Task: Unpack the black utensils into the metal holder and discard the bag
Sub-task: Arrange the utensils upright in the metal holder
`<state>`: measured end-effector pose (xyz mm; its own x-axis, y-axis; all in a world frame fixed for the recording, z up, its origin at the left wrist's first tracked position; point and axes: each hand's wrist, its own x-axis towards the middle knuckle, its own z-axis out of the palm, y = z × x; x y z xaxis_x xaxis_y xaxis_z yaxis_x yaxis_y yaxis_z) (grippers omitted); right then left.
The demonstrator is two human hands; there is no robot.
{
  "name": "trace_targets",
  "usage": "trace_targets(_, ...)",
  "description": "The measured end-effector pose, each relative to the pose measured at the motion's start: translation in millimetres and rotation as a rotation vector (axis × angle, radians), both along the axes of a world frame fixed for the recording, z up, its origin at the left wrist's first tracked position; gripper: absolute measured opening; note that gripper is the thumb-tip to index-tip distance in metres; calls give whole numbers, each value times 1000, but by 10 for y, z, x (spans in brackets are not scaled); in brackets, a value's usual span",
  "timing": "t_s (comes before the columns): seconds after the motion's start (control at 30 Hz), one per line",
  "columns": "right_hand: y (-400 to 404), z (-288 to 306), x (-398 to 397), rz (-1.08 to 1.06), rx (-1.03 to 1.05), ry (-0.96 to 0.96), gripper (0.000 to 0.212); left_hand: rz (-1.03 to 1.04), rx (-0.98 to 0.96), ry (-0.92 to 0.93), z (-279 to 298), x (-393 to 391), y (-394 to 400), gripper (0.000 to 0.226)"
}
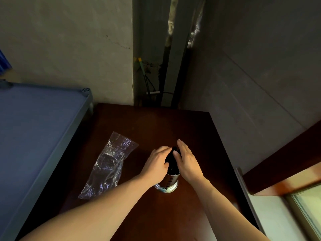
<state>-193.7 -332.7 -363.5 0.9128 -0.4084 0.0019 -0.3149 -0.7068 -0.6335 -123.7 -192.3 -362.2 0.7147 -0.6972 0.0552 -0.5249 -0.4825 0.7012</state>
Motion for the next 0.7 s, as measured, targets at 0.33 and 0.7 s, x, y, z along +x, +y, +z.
trace_targets(0.33,80,-14,20,-31,-36,-176,18,42,-52,91,49,-17,66,60)
trace_targets(0.7,182,-78,-130,-351,258,-403,25,181,-52,241,24,-58,170,86)
